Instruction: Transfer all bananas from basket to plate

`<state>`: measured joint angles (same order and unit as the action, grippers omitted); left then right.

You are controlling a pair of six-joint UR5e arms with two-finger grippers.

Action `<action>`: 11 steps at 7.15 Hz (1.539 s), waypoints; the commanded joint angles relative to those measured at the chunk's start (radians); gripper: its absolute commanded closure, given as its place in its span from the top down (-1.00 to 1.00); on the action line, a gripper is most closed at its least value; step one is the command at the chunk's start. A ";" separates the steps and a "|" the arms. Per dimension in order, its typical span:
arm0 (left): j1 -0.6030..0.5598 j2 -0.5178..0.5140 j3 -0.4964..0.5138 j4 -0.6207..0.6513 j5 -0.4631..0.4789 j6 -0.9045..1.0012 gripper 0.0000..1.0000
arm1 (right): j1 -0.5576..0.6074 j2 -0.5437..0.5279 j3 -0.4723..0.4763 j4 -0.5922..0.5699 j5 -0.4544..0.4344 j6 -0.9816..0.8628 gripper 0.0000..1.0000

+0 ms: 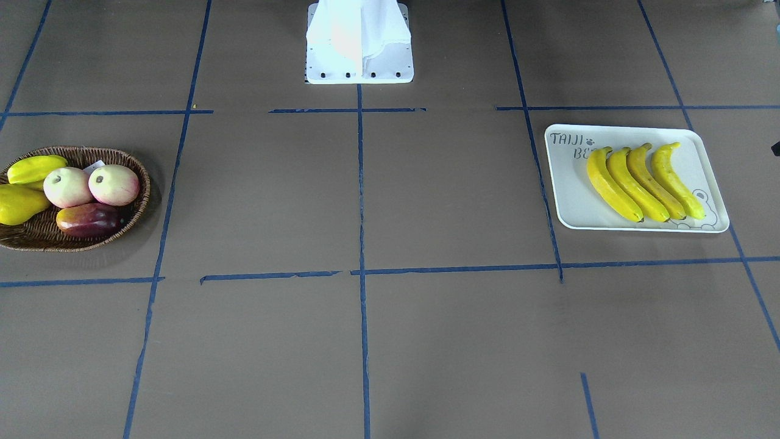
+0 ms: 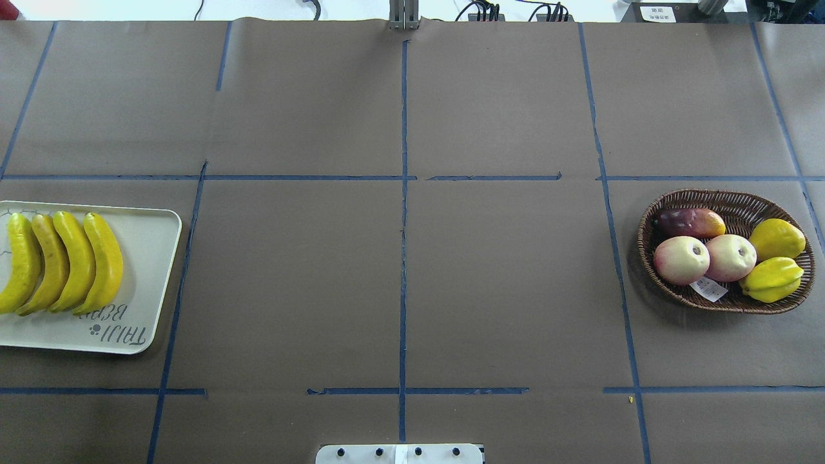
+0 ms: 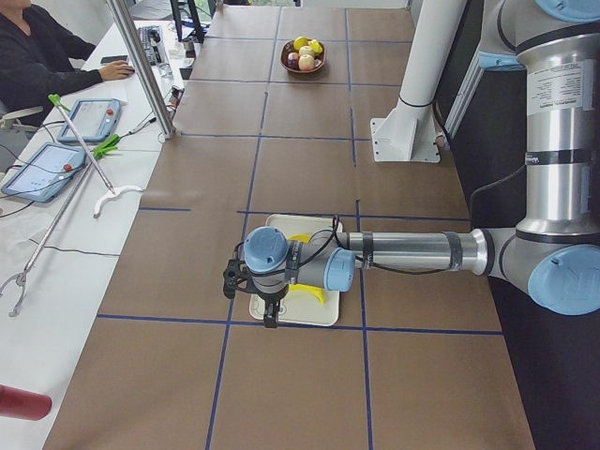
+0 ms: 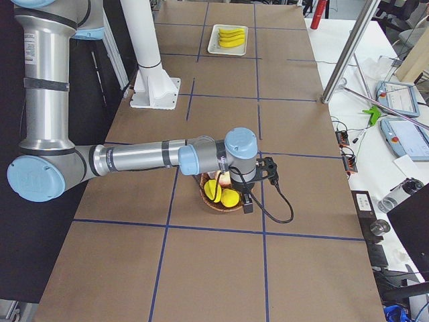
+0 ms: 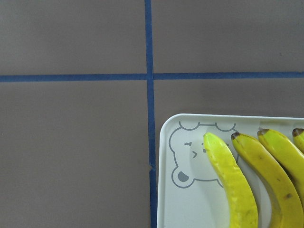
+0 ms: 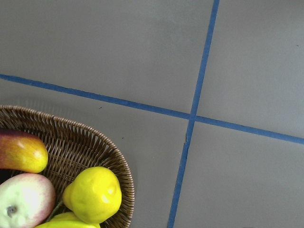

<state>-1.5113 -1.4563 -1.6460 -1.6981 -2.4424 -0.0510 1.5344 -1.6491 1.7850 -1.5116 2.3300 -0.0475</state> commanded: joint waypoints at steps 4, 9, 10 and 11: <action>-0.130 -0.036 0.002 0.275 0.003 0.275 1.00 | 0.051 -0.001 -0.062 -0.089 0.145 0.001 1.00; -0.130 -0.038 0.002 0.267 0.003 0.244 1.00 | 0.116 -0.064 -0.055 -0.099 0.114 -0.015 1.00; -0.130 -0.038 0.003 0.267 0.003 0.244 1.00 | 0.115 -0.067 -0.056 -0.096 0.106 -0.017 1.00; -0.130 -0.038 0.002 0.267 0.003 0.244 1.00 | 0.115 -0.066 -0.059 -0.096 0.104 -0.017 1.00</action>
<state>-1.6415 -1.4941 -1.6441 -1.4310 -2.4392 0.1931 1.6478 -1.7132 1.7283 -1.6096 2.4417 -0.0630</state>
